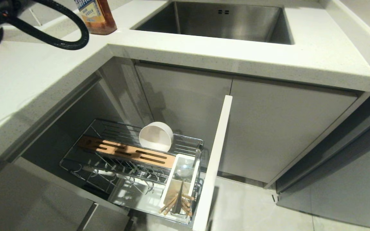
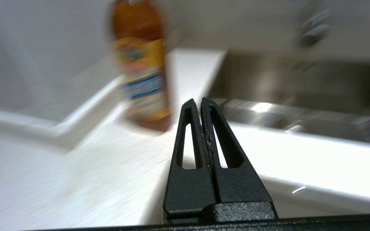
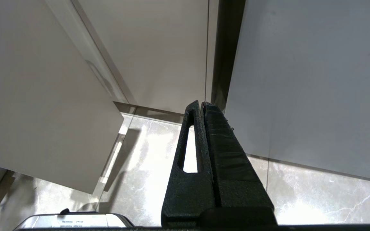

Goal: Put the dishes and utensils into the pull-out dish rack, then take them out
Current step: Pick up the plate and place it in the cupboard

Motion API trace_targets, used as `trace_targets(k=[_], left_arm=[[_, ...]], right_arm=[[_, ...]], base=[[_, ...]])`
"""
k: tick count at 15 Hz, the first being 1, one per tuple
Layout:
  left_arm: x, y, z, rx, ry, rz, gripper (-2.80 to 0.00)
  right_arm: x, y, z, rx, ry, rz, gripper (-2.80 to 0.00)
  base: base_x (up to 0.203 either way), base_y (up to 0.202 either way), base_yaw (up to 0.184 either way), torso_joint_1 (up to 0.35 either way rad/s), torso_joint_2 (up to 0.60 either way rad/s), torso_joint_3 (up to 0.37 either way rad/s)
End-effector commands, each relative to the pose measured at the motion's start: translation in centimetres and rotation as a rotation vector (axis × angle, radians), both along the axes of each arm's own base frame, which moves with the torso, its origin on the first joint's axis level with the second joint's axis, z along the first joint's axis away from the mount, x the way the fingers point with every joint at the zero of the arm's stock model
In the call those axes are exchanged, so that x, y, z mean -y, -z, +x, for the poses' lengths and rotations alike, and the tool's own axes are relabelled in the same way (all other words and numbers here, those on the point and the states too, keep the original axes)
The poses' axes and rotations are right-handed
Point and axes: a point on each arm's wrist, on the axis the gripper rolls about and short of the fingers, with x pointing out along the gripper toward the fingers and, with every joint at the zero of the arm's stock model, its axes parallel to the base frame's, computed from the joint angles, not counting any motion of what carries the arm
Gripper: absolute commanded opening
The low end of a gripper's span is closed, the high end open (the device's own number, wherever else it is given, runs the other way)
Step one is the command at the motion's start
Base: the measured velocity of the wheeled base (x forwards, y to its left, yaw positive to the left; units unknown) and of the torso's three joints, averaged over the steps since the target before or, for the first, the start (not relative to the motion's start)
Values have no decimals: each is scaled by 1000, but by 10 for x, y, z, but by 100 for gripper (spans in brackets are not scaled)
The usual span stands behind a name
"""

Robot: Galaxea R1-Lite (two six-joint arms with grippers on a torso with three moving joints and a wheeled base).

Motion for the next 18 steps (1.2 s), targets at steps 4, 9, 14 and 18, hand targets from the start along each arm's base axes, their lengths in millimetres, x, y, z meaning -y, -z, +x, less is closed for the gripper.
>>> trace_targets(k=[4, 9, 14, 18], left_arm=[[-57, -17, 5, -21, -291, -14, -280], [-61, -17, -9, -50, -278, -5, -280], [-71, -23, -8, -65, -300, -51, -280], [-82, -22, -15, -254, -238, -169, -280]], right_arm=[[0, 0, 0, 0, 0, 0, -280], [0, 0, 0, -1, 0, 0, -280], [0, 0, 0, -1, 0, 0, -280], [0, 0, 0, -1, 0, 0, -280]], base=[[0, 0, 0, 0, 0, 0], [0, 0, 0, 0, 0, 0], [0, 0, 0, 0, 0, 0], [0, 0, 0, 0, 0, 0]])
